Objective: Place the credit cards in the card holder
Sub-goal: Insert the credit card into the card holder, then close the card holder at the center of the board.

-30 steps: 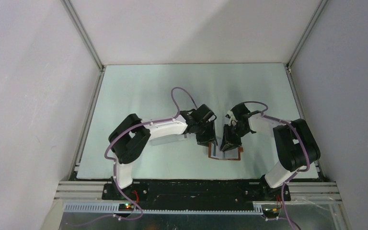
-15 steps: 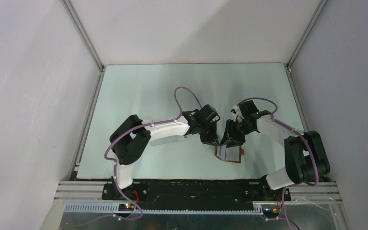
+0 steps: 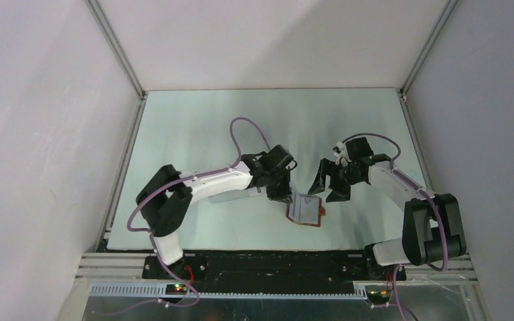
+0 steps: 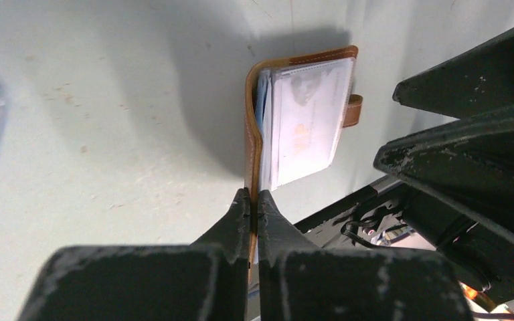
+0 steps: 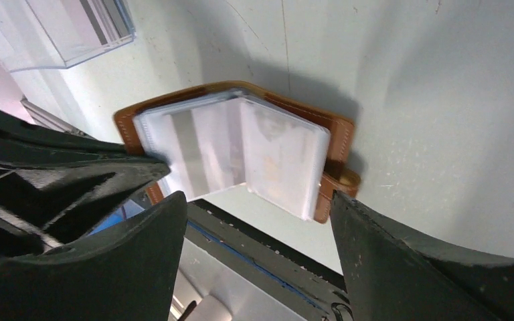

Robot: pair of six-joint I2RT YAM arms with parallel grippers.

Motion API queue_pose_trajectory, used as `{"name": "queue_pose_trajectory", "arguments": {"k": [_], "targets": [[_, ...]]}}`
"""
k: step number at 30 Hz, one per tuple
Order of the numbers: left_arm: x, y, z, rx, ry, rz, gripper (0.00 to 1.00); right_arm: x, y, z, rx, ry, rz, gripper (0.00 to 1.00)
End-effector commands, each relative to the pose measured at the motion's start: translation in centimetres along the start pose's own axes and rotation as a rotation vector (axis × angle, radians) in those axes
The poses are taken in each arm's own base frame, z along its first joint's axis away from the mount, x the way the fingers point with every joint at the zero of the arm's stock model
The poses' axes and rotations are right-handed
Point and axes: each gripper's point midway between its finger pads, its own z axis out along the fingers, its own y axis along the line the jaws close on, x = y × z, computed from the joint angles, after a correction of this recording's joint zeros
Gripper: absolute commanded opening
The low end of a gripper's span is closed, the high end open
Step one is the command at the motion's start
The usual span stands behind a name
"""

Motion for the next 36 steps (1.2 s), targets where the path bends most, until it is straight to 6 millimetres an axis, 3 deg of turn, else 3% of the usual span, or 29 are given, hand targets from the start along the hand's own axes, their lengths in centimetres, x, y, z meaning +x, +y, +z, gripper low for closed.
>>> {"name": "queue_pose_trajectory", "arguments": {"k": [1,6,15,21,31,36], "targets": [[-0.9,1.4,-3.0,-0.05,-0.056,0.034,0.0,-0.8,1.3,-0.4,-0.074,-0.018,0.004,0.82],[-0.3,3.0,-3.2,-0.1,-0.047,0.027,0.0,-0.8,1.9,0.3,-0.132,0.005,0.02,0.81],[-0.1,3.3,-3.0,-0.108,-0.029,0.047,0.0,-0.1,1.6,3.0,-0.201,0.089,-0.027,0.77],[0.1,3.6,-2.7,-0.12,-0.018,0.049,0.0,1.0,1.3,4.8,-0.202,0.157,-0.038,0.68],[0.2,4.1,-2.4,-0.137,-0.013,0.046,0.0,2.8,0.7,6.1,-0.158,0.231,-0.04,0.49],[0.1,4.5,-2.6,-0.151,-0.018,0.038,0.0,3.8,-0.1,6.0,-0.103,0.261,-0.029,0.45]]}}
